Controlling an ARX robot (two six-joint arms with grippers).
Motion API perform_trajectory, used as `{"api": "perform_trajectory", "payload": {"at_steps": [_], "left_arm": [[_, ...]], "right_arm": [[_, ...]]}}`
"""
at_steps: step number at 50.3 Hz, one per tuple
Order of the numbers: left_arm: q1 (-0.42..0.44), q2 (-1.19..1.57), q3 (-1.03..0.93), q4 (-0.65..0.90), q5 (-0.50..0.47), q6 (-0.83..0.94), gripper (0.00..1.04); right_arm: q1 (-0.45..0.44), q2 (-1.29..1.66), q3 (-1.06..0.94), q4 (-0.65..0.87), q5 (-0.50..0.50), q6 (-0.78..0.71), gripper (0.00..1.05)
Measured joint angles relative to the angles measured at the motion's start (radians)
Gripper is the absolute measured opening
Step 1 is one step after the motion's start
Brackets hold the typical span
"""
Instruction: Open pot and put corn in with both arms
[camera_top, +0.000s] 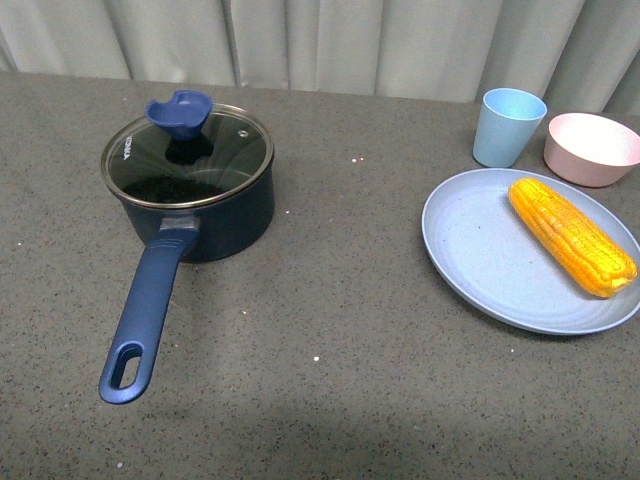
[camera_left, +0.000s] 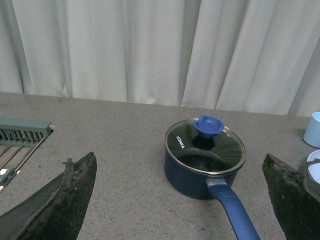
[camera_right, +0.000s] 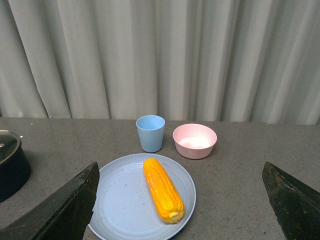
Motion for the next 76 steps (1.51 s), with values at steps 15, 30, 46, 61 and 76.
{"api": "perform_trajectory", "payload": {"at_steps": [15,30,46,61,76], "left_arm": [[0.0,0.0,0.0,0.0,0.0,0.0,0.98],[0.0,0.0,0.0,0.0,0.0,0.0,0.98],[0.0,0.0,0.0,0.0,0.0,0.0,0.98],[0.0,0.0,0.0,0.0,0.0,0.0,0.98],[0.0,0.0,0.0,0.0,0.0,0.0,0.98]], "right_arm": [[0.0,0.0,0.0,0.0,0.0,0.0,0.96],[0.0,0.0,0.0,0.0,0.0,0.0,0.96],[0.0,0.0,0.0,0.0,0.0,0.0,0.96],[0.0,0.0,0.0,0.0,0.0,0.0,0.96],[0.0,0.0,0.0,0.0,0.0,0.0,0.96]]}}
